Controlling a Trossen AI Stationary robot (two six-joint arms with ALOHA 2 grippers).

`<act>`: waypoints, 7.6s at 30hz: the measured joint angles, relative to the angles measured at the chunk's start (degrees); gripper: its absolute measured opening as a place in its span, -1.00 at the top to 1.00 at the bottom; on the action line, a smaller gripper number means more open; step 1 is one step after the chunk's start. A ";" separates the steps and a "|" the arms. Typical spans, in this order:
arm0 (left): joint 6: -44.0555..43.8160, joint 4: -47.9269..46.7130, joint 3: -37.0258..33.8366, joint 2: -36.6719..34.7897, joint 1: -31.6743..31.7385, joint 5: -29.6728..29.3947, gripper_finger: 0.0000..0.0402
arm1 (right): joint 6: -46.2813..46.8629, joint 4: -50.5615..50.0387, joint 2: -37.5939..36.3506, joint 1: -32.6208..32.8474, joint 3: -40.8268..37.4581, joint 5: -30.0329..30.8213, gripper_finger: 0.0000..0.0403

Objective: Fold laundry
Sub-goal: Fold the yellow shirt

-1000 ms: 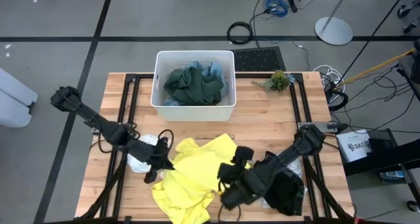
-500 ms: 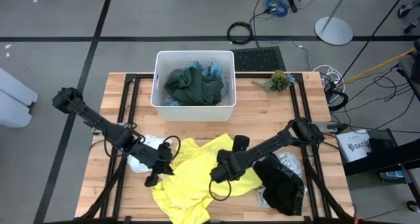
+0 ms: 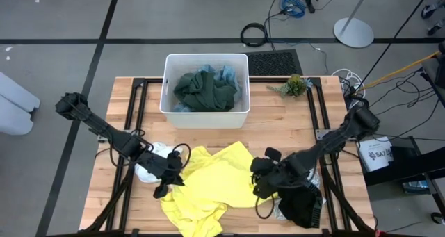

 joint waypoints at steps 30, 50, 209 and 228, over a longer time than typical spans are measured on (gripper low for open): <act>0.37 0.09 -0.02 0.00 0.16 -0.17 0.94 | 11.13 14.24 5.14 -9.39 -15.56 -15.27 0.32; 4.06 2.31 -0.04 -0.17 0.18 0.59 0.93 | -3.82 -1.00 4.79 -10.50 1.73 -0.57 1.00; 9.11 -32.03 32.42 -4.53 2.53 -15.22 0.29 | -2.50 -2.57 16.57 -10.92 6.45 -9.23 -0.50; 18.17 -20.17 32.30 -2.05 -1.61 -21.18 0.29 | 3.40 -0.04 16.11 -9.46 -2.65 -10.47 0.41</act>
